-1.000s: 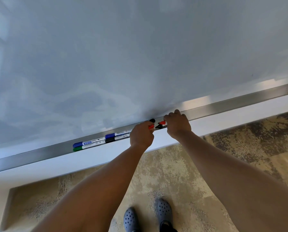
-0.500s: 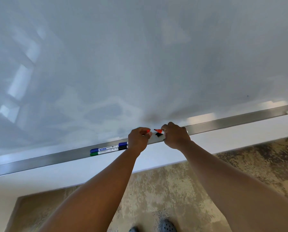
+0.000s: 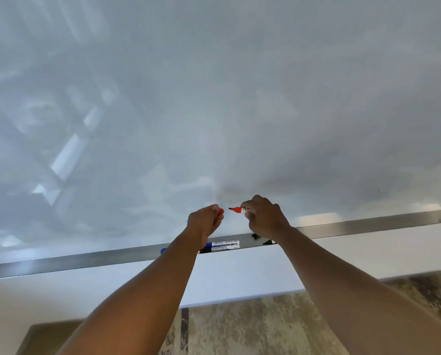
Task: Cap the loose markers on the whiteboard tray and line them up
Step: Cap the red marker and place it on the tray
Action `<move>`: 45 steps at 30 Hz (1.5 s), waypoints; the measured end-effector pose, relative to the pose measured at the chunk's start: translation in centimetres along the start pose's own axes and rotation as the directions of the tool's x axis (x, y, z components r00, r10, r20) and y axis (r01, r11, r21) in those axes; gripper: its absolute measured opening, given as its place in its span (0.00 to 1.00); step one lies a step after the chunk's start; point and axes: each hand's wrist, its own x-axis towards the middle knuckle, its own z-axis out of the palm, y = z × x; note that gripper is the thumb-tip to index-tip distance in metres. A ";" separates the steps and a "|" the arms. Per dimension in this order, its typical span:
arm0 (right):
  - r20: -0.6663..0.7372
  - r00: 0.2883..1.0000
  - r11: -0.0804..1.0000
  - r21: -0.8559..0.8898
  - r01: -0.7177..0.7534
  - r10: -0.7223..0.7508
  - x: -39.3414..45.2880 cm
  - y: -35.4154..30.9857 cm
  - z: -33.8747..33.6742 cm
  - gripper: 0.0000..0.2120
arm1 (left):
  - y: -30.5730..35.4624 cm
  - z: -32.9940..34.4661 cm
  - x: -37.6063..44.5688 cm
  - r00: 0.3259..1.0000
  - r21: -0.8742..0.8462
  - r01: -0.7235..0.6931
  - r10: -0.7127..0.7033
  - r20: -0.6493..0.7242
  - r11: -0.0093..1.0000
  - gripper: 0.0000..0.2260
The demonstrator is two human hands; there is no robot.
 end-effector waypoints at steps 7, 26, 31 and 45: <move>-0.056 0.993 0.994 -0.011 0.105 -0.105 0.3 -3.7 -3.0 0.15 | 3.2 -1.8 -2.9 0.997 -0.099 -0.063 0.067 0.040 0.993 0.11; -0.302 0.916 0.959 0.014 0.282 -0.264 1.1 -9.8 -8.8 0.11 | 9.1 -3.4 -7.0 0.949 -0.148 -0.273 0.291 0.118 0.951 0.08; -0.340 0.896 0.954 -0.015 0.298 -0.285 1.0 -10.8 -10.0 0.11 | 9.8 -3.3 -7.7 0.932 -0.198 -0.305 0.335 0.140 0.932 0.10; -0.465 0.837 0.945 0.006 0.328 -0.287 1.0 -12.4 -13.0 0.11 | 12.0 -2.6 -9.6 0.879 -0.348 -0.359 0.439 0.187 0.866 0.15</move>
